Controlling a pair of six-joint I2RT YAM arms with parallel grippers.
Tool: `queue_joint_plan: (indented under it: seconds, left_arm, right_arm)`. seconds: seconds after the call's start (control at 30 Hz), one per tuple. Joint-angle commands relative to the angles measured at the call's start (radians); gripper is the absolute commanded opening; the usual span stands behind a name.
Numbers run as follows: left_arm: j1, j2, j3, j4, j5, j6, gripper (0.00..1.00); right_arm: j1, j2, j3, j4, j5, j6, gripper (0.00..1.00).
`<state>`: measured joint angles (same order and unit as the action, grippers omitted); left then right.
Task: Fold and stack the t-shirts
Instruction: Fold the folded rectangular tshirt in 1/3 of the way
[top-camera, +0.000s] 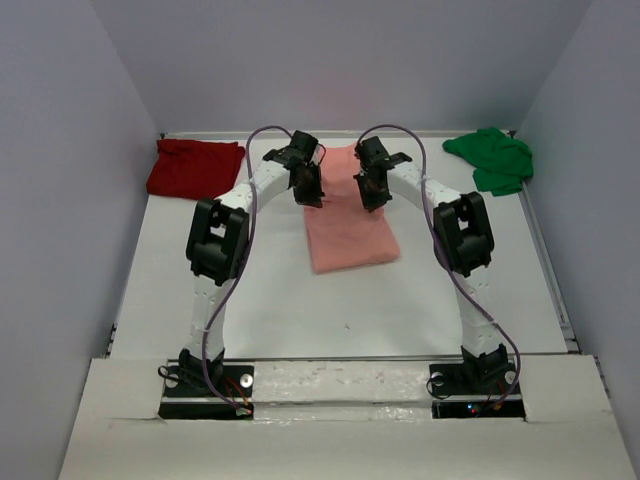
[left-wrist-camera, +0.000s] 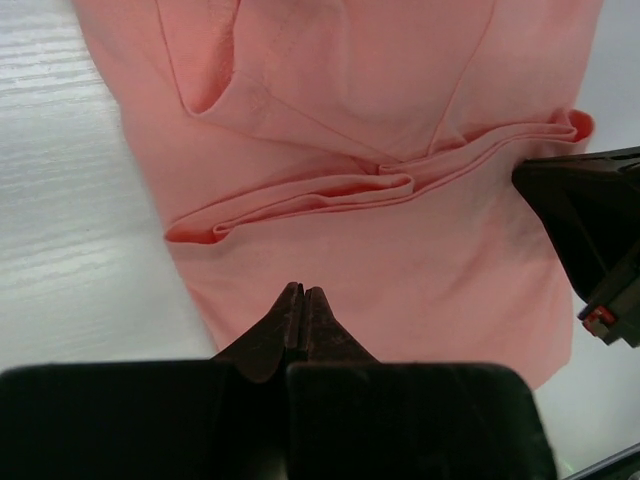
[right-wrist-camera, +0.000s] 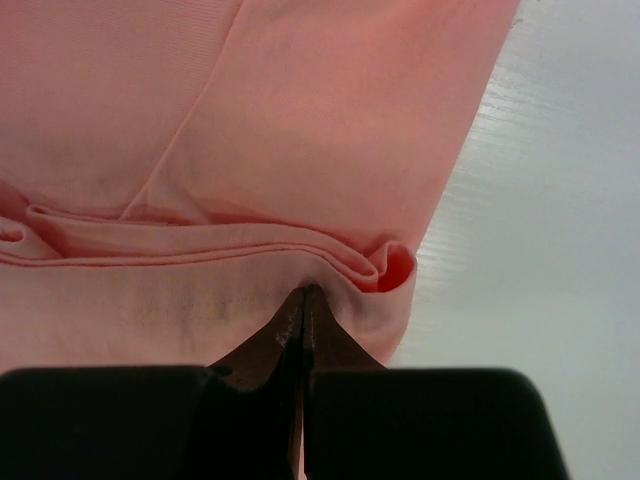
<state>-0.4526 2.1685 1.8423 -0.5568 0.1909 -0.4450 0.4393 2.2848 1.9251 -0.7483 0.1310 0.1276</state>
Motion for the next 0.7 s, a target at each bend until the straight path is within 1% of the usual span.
queue_joint_plan:
  seconds: [0.0,0.2,0.33,0.47,0.67]
  left_arm:
    - [-0.008,0.033,-0.002,-0.011,-0.004,0.003,0.00]
    - [-0.011,0.105,0.024,-0.078,-0.067,0.002,0.00]
    - [-0.012,0.117,0.014,-0.103,-0.094,-0.011,0.00]
    - [-0.012,0.108,-0.021,-0.104,-0.111,-0.024,0.00]
    - [-0.014,0.073,-0.132,-0.060,-0.102,-0.038,0.00]
  right_arm:
    - [0.004,0.013,0.018,0.003,-0.001,-0.002,0.00]
    - [0.004,0.012,-0.005,0.007,-0.010,0.001,0.00]
    - [0.004,-0.002,-0.029,0.013,-0.016,0.007,0.00]
    - [0.004,-0.039,-0.096,0.026,-0.011,0.021,0.00]
    - [0.024,-0.108,-0.219,0.062,0.001,0.053,0.00]
